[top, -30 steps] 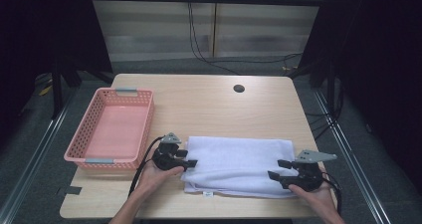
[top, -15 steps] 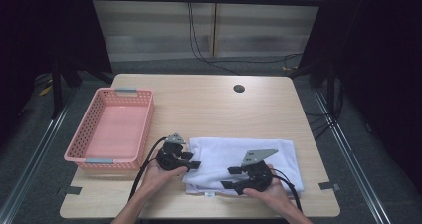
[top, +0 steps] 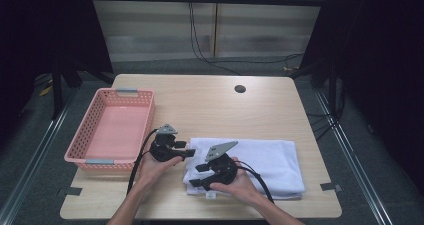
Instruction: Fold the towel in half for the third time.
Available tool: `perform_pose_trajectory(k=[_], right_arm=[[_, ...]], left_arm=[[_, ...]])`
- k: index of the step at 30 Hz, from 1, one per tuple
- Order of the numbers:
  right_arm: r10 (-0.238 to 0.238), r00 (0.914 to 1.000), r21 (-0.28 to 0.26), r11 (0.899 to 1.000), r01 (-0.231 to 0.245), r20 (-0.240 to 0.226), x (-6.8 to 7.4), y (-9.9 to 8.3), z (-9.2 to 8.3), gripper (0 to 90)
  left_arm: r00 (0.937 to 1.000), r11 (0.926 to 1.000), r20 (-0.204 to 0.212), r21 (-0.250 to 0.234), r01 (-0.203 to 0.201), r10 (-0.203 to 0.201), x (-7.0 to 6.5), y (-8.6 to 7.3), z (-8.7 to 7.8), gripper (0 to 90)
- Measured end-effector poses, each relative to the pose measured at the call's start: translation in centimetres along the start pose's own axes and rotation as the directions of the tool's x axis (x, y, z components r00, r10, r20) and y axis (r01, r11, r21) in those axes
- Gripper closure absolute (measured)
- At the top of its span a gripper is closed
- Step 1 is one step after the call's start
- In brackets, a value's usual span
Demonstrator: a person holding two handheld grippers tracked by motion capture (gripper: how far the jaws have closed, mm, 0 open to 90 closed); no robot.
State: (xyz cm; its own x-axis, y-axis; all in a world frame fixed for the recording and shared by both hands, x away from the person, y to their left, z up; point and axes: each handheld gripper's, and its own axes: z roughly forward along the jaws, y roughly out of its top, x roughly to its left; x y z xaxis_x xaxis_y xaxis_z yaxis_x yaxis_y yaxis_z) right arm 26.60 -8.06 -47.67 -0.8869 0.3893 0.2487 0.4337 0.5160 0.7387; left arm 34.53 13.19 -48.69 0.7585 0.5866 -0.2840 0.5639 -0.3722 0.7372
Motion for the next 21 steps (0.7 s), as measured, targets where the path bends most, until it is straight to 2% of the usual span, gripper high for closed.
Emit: perform_pose_trajectory(k=[2,5,11,13,15,16,19,20,21], right_arm=[[-0.01,0.9999,0.01,1.0,0.01,-0.008,0.5,-0.3,0.6,43.5],[-0.028,0.9996,0.05,0.998,0.028,0.009,1.0,-0.9,1.3,43.9],[-0.081,0.996,0.066,0.995,0.078,0.039,1.6,-1.7,2.0,40.0],[-0.108,0.992,0.063,0.993,0.104,0.064,2.0,-1.9,2.1,40.4],[-0.159,0.9826,0.067,0.986,0.153,0.096,2.4,-2.1,2.2,41.3],[-0.17,0.9798,0.07,0.984,0.163,0.106,2.6,-2.1,2.3,42.3],[-0.215,0.9643,0.078,0.976,0.205,0.155,2.8,-2.3,2.3,51.6],[-0.222,0.9613,0.078,0.974,0.211,0.164,2.9,-2.3,2.3,53.7],[-0.214,0.9618,0.077,0.976,0.203,0.171,2.9,-2.4,2.2,57.5]], left_arm=[[0.9999,1.0,0.008,0.0,0.008,-0.008,0.1,0.0,0.0,43.5],[1.0,1.0,0.002,0.006,0.006,-0.006,0.1,-0.1,0.1,42.2],[0.9998,0.9998,-0.012,-0.013,0.018,-0.018,0.4,-0.1,-0.1,41.6],[0.9995,0.9993,-0.008,-0.019,0.032,-0.032,0.5,-0.1,-0.2,41.5],[0.9994,0.9992,-0.005,-0.02,0.034,-0.034,0.7,-0.1,-0.3,40.8],[0.9994,0.9993,-0.005,-0.019,0.033,-0.033,0.7,-0.1,-0.3,40.7],[0.9992,0.999,-0.011,-0.02,0.039,-0.039,0.9,0.0,-0.2,39.9],[0.9991,0.999,-0.011,-0.021,0.04,-0.04,1.0,0.0,-0.2,39.2],[0.9989,0.9986,-0.008,-0.026,0.046,-0.047,1.0,0.1,-0.2,38.8]])
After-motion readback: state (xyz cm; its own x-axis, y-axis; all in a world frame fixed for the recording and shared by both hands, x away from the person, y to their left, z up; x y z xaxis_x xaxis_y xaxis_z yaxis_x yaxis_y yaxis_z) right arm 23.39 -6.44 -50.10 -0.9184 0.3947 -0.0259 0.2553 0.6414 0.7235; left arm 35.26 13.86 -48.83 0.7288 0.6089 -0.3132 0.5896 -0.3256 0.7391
